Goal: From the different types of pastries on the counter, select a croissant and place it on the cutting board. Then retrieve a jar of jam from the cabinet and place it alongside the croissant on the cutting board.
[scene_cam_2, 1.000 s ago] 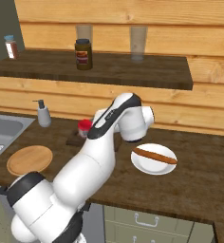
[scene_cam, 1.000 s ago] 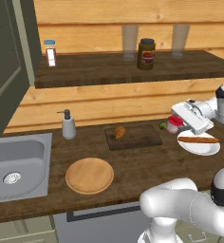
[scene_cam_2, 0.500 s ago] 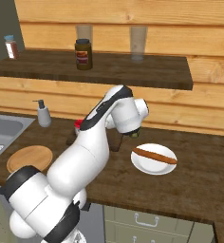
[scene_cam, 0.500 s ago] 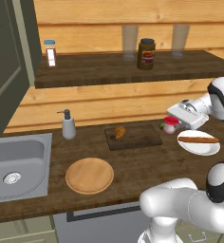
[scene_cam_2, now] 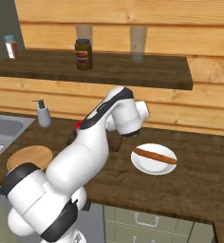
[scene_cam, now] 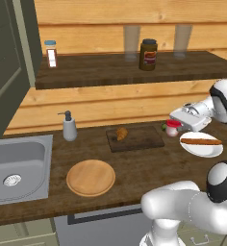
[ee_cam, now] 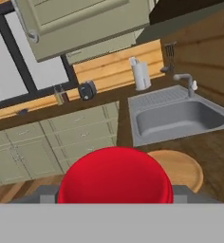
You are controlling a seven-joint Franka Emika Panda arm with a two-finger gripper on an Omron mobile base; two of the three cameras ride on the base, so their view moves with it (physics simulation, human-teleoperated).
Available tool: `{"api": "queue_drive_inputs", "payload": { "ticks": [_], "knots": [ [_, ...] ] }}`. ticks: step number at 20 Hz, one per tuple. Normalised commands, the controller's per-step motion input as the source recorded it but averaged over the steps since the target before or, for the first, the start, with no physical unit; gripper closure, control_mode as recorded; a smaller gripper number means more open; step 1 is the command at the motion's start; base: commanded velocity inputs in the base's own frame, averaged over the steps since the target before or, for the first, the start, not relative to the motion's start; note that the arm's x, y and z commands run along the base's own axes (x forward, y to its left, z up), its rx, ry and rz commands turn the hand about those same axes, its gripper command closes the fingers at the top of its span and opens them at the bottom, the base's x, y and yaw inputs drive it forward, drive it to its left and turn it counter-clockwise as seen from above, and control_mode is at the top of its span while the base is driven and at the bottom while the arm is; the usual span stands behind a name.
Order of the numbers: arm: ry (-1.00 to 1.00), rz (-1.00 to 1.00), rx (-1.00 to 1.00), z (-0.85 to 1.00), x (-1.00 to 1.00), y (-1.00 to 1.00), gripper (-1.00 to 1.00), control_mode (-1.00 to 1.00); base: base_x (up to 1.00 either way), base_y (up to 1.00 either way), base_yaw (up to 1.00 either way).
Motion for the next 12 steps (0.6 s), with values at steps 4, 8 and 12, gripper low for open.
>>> {"api": "queue_drive_inputs", "payload": {
  "ticks": [4,8,12],
  "knots": [
    [0.0,-0.14,0.0,0.0,0.0,0.01,1.0,-1.0,0.0,0.0,0.0],
    [-0.02,-0.14,-0.05,0.0,0.0,0.17,1.0,-1.0,0.0,0.0,0.0],
    [-0.11,-0.07,-0.09,0.06,0.0,0.09,1.0,-1.0,0.0,0.0,0.0]
  ]
}}
